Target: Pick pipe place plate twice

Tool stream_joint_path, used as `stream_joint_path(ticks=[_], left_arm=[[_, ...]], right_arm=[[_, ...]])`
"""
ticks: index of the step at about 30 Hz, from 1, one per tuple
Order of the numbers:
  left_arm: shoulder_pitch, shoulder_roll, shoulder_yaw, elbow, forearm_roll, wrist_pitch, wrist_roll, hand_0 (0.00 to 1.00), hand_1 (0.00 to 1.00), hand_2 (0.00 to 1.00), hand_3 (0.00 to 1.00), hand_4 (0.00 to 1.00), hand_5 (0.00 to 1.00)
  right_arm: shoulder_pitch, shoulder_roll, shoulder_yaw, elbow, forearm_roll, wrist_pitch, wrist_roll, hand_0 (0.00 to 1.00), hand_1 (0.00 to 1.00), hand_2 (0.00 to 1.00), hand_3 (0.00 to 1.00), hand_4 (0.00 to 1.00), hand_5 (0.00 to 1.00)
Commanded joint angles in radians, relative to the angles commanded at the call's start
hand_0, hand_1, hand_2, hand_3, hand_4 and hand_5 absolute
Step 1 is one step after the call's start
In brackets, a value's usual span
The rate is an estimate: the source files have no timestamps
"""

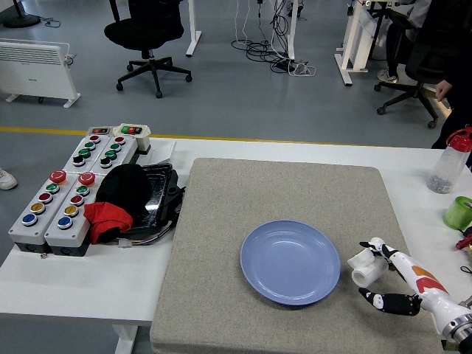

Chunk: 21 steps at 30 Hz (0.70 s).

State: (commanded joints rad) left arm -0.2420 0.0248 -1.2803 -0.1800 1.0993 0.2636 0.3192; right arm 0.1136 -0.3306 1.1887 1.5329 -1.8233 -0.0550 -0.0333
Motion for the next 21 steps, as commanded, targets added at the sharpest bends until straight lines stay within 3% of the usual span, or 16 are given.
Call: stream_joint_path(ticks=[4, 16, 17, 21], left_arm=[[0.001, 0.001, -0.001, 0.0, 0.003, 0.0, 0.001, 0.711, 0.743, 0.718, 0.657, 0.403, 0.998], [0.007, -0.002, -0.014, -0.003, 0.026, -0.001, 0.009, 0.711, 0.743, 0.718, 0.658, 0.403, 0.998], [0.006, -0.002, -0.015, -0.004, 0.029, -0.001, 0.01, 0.711, 0.743, 0.718, 0.658, 0.403, 0.998], [0.004, -0.003, -0.022, -0.005, 0.042, -0.003, 0.015, 0.711, 0.743, 0.718, 0.658, 0.403, 0.998]], right_arm=[[0.051, 0.007, -0.032, -0.008, 0.01, -0.001, 0.001, 0.383, 0.497, 0.593, 0.708, 0.623, 0.245], [0.255, 0.074, -0.21, -0.12, 0.053, 0.016, 0.01, 0.386, 0.498, 0.591, 0.705, 0.597, 0.237], [0.266, 0.08, -0.221, -0.128, 0.053, 0.019, 0.01, 0.465, 0.55, 0.596, 0.705, 0.583, 0.238], [0.352, 0.113, -0.305, -0.186, 0.049, 0.034, 0.007, 0.465, 0.55, 0.596, 0.705, 0.583, 0.238]])
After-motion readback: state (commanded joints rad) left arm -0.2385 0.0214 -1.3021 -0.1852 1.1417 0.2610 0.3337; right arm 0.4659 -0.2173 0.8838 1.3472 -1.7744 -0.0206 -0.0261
